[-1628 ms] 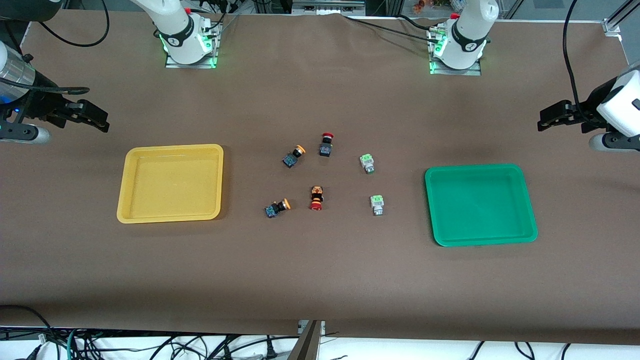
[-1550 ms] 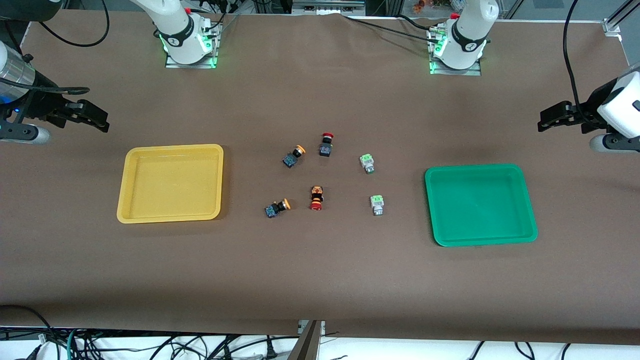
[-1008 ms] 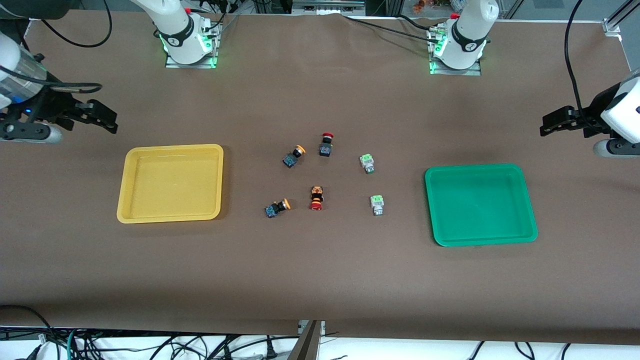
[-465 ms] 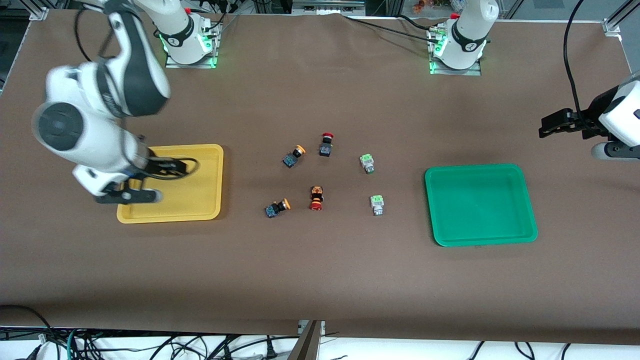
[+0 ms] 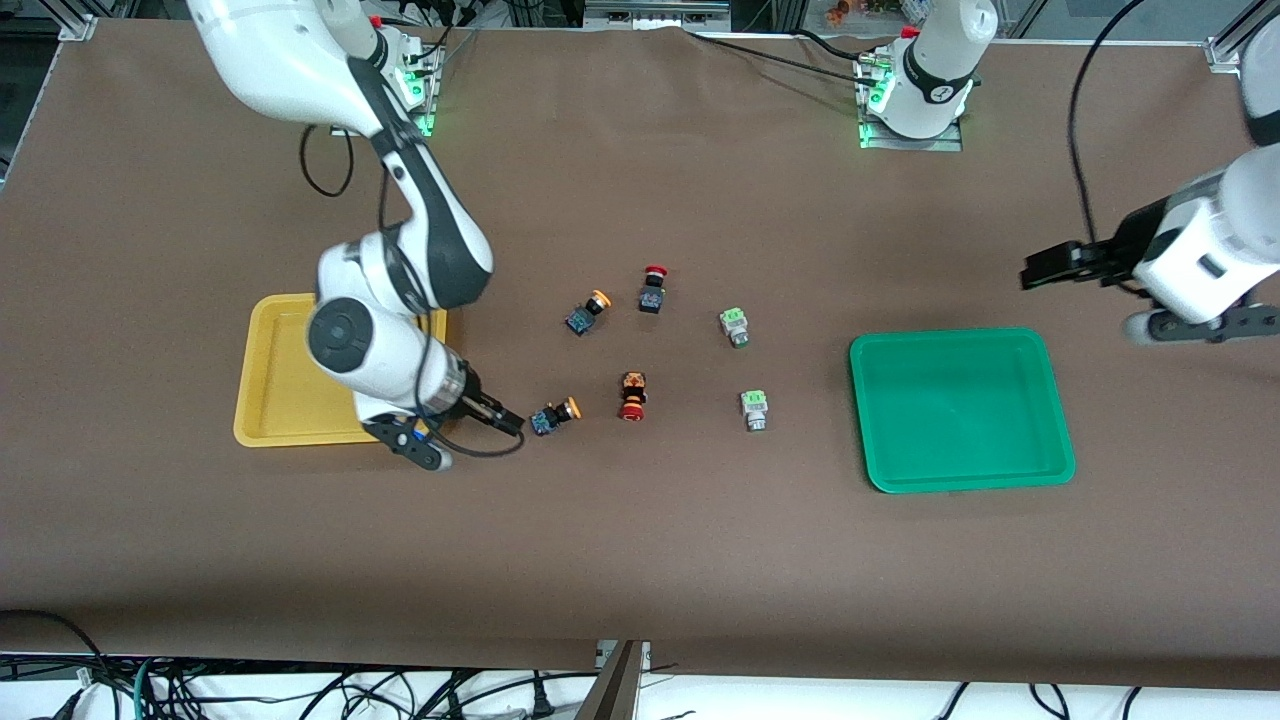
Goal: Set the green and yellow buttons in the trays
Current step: 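Reach the right gripper to a blue button while the left gripper reaches a green button, then carry the blue button into the yellow tray with the right gripper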
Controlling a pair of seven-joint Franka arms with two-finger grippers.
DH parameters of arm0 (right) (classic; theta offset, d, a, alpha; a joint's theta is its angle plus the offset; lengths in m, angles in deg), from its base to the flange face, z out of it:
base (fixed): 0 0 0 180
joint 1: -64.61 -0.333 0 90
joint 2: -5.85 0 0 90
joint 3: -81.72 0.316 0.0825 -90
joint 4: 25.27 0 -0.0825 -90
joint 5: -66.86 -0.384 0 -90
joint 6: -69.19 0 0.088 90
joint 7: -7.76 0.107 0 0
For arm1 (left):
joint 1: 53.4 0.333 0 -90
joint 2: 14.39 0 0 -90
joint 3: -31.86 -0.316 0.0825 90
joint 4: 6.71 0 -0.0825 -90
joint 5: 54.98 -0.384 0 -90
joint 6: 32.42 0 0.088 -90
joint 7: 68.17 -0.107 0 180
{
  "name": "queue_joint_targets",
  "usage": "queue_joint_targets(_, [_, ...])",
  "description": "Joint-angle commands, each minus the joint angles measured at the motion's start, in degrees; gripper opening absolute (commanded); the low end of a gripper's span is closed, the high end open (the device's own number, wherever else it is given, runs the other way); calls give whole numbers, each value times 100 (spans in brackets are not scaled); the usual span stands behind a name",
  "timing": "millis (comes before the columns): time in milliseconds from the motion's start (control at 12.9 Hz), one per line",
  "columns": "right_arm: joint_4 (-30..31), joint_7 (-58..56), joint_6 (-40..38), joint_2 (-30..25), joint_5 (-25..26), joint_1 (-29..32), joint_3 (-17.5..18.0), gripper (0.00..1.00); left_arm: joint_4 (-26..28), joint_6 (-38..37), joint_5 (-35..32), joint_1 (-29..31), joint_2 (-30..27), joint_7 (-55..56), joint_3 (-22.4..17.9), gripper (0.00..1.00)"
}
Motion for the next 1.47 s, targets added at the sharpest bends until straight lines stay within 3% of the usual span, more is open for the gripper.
queue_joint_targets(0, [-275, 999, 373, 514, -139, -187, -11, 99, -11, 403, 130, -112, 400, 558, 319, 100])
queue_joint_targets(233, [-162, 1520, 603, 709, -148, -415, -2, 97, 496, 1165, 69, -384, 646, 1026, 364, 100])
queue_joint_targets(388, [-99, 1512, 629, 787, -148, -442, -2, 85, 1260, 2166, 69, -664, 655, 1533, 391, 100])
queue_joint_targets(465, [-91, 1512, 725, 831, -148, -442, -2, 75, 1577, 2632, 69, -857, 673, 1885, 399, 100])
queue_joint_targets(543, [-82, 1503, 752, 866, -148, -460, -11, 57, 1815, 3063, 60, -1129, 777, 2262, 399, 100])
queue_joint_targets(698, [-90, 1250, 630, 779, -113, -443, -20, 11, 1879, 3461, 51, -1560, 1128, 3027, 391, 100])
queue_joint_targets(775, [-99, 848, 238, 579, -61, -408, -81, 3, 1897, 3646, 34, -1780, 1287, 3361, 391, 100])
queue_joint_targets(930, [-100, -642, -973, 52, -52, -250, -483, 3, 1897, 3919, 25, -2106, 1559, 3733, 382, 100])
queue_joint_targets(1085, [110, -2216, -2013, -414, -43, -240, -1115, 4, 2001, 4112, -54, -2186, 1701, 3760, 390, 100])
queue_joint_targets(1240, [1021, -3430, -1930, -959, -25, -240, -1600, 6, 2448, 4716, -63, -2423, 1728, 3961, 382, 100])
queue_joint_targets(1318, [1600, -3967, -1554, -1179, -25, -240, -1819, 8, 2685, 5051, -63, -2554, 1745, 4102, 382, 100])
queue_joint_targets(1395, [2258, -4468, -1011, -1364, -34, -240, -1987, 15, 2783, 5167, -63, -2616, 1763, 4129, 382, 100])
